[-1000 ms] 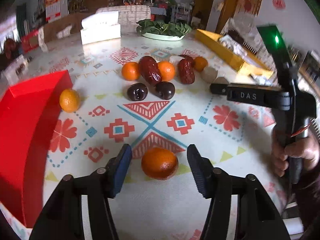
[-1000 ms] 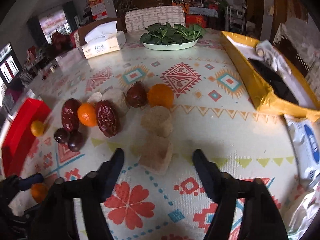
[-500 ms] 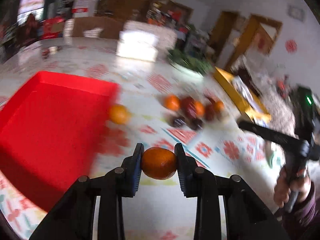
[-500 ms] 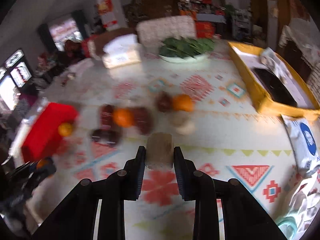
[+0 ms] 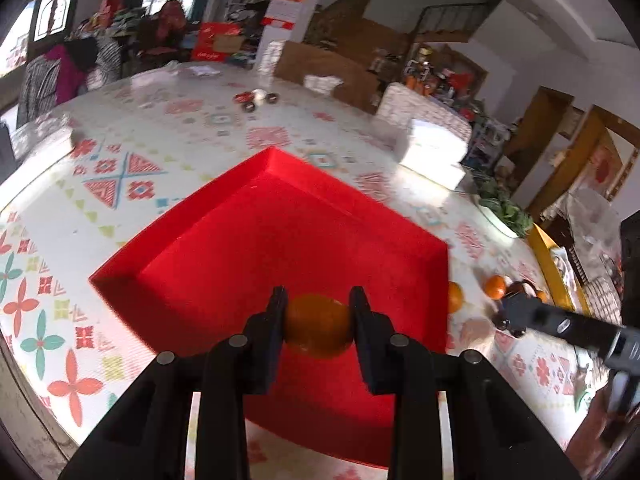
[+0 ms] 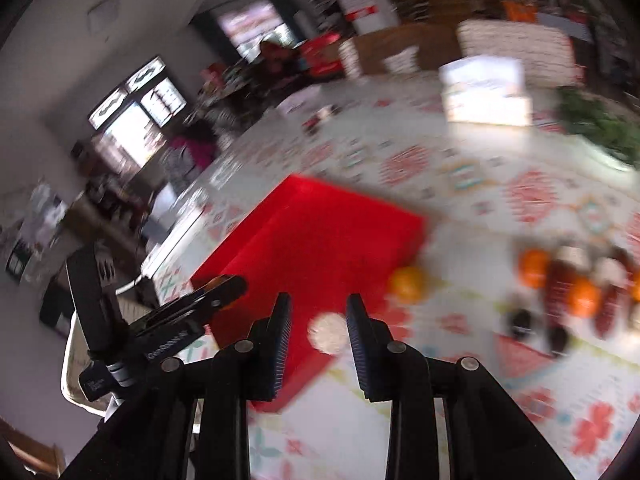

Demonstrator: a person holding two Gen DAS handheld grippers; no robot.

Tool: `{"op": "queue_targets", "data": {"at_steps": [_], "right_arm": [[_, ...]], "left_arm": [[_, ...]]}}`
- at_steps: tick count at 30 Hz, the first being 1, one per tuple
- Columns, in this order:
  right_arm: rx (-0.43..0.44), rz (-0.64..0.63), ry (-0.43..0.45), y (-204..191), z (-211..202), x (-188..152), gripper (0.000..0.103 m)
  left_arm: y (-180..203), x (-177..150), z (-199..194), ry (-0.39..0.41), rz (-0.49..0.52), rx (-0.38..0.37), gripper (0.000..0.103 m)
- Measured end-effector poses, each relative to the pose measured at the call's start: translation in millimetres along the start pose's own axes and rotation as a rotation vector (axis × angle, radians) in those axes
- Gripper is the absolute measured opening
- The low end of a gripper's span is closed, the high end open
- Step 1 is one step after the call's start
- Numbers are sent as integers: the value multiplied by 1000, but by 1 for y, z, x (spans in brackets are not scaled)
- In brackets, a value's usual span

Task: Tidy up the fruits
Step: 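Drop the mandarin into the red tray while the right tool drops the bun in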

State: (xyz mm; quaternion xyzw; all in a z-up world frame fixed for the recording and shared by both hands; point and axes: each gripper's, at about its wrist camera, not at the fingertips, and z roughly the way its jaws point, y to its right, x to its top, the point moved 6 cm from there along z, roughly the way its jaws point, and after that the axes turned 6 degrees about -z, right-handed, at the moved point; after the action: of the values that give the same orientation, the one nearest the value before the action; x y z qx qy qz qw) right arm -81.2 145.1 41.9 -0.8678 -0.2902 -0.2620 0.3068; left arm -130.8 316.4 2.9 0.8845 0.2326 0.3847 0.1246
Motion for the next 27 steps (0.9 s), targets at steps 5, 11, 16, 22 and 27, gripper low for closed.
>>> {"op": "queue_targets", "data": {"at_steps": [5,11,16,22,27], "right_arm": [[14,-35,-93,-26,64,-2,31],[-61,-46,-23,-10,48,0,40],[-174,-76,-32,17,19,-29,53],[-197,-97,-118,26,38,-60,53],[-221,-89,-110,31,44,-64,40]], "left_arm": [[-19,-3,9,-21,-31,-4,31],[-10,-6,12,-5,-27,-77,41],[0,-3,4,42,-9,-97,50],[1,-1,-13,67,-11,-86,59],[-10,3,-28,102,-50,-74,63]]}}
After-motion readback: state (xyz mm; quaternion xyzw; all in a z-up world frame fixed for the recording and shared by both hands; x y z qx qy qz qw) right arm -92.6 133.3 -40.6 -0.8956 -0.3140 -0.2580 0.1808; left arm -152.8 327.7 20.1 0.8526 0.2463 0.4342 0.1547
